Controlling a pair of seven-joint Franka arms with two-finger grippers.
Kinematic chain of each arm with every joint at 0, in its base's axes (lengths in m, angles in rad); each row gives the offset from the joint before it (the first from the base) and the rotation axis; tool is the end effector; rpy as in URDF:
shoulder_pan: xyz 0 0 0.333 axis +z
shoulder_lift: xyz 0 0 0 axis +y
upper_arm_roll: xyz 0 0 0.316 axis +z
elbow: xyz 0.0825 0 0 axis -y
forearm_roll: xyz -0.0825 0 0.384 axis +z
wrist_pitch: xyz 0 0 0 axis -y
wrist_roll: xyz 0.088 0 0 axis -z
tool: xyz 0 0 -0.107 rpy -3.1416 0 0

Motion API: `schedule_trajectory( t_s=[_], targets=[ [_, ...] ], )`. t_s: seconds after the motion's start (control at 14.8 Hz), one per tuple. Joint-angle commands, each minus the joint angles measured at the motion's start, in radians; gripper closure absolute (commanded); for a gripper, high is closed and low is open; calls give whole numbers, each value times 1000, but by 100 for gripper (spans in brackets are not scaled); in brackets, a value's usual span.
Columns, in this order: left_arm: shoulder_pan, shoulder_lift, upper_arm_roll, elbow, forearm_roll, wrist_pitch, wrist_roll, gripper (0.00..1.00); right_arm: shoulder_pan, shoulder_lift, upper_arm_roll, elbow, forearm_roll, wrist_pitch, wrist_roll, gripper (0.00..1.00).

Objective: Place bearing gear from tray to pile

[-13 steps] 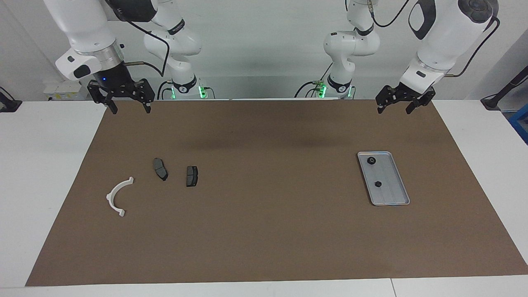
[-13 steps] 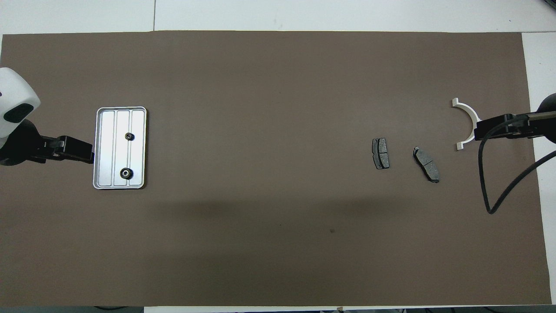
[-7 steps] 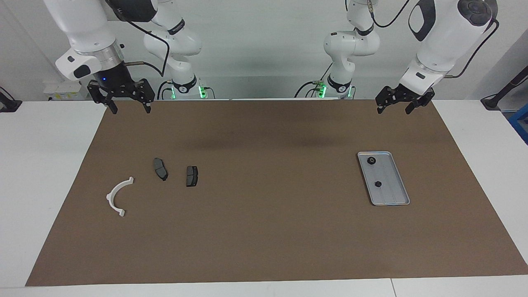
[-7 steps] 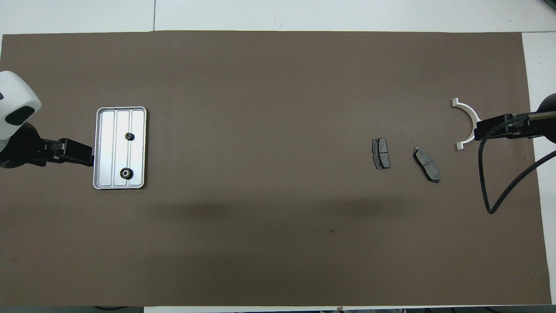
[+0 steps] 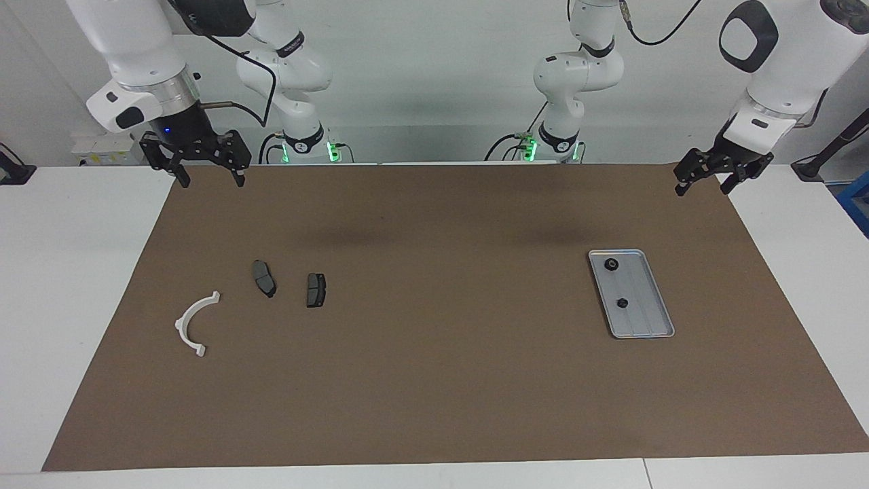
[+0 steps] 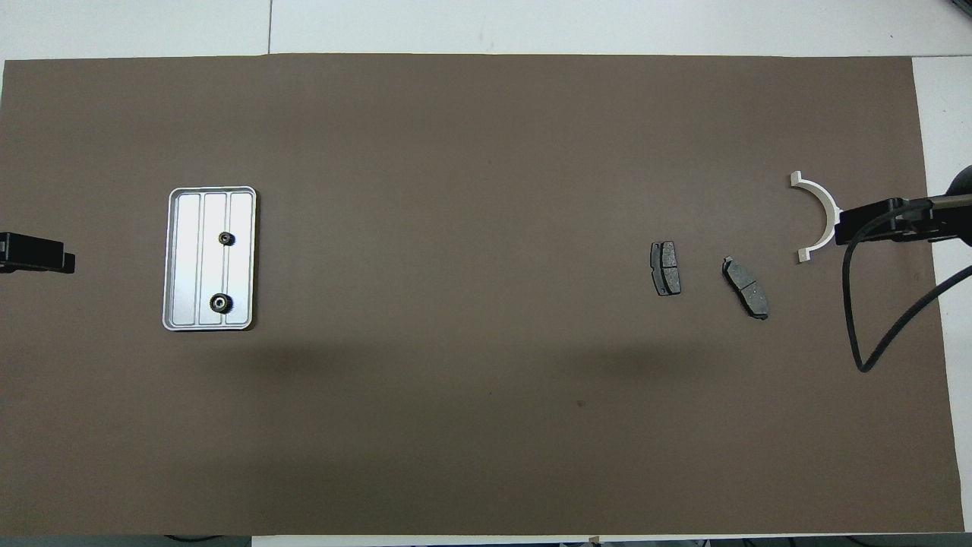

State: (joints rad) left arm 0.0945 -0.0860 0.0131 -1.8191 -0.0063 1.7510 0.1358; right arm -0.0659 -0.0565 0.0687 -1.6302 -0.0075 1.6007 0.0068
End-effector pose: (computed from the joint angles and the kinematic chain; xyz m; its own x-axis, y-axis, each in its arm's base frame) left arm 0.5342 0.0574 0.5689 0.9995 -0.0271 0.0187 -0.0272 -0.9996 0.0049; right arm 0.5397 0.0018 0.6299 0.9996 -0.0038 0.0269 -0.0041 -0.9999 0.0112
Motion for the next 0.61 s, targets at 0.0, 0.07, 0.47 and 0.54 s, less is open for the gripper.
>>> schedule_trajectory(
  t_s=[0.0, 0.07, 0.47, 0.54],
  targets=[
    [-12, 38, -12, -97, 2, 129, -4, 0, -18, -14, 10, -13, 0, 13, -16, 0],
    [-12, 52, -12, -117, -1, 169, -2, 0, -18, -14, 10, -13, 0, 12, -15, 0],
    [-45, 83, -15, -302, -12, 361, -18, 1, -20, -14, 10, -13, 1, 2, -18, 0],
    [-52, 77, -15, -342, -12, 401, -25, 1, -23, -16, 10, -13, 1, 2, -21, 0]
  ],
)
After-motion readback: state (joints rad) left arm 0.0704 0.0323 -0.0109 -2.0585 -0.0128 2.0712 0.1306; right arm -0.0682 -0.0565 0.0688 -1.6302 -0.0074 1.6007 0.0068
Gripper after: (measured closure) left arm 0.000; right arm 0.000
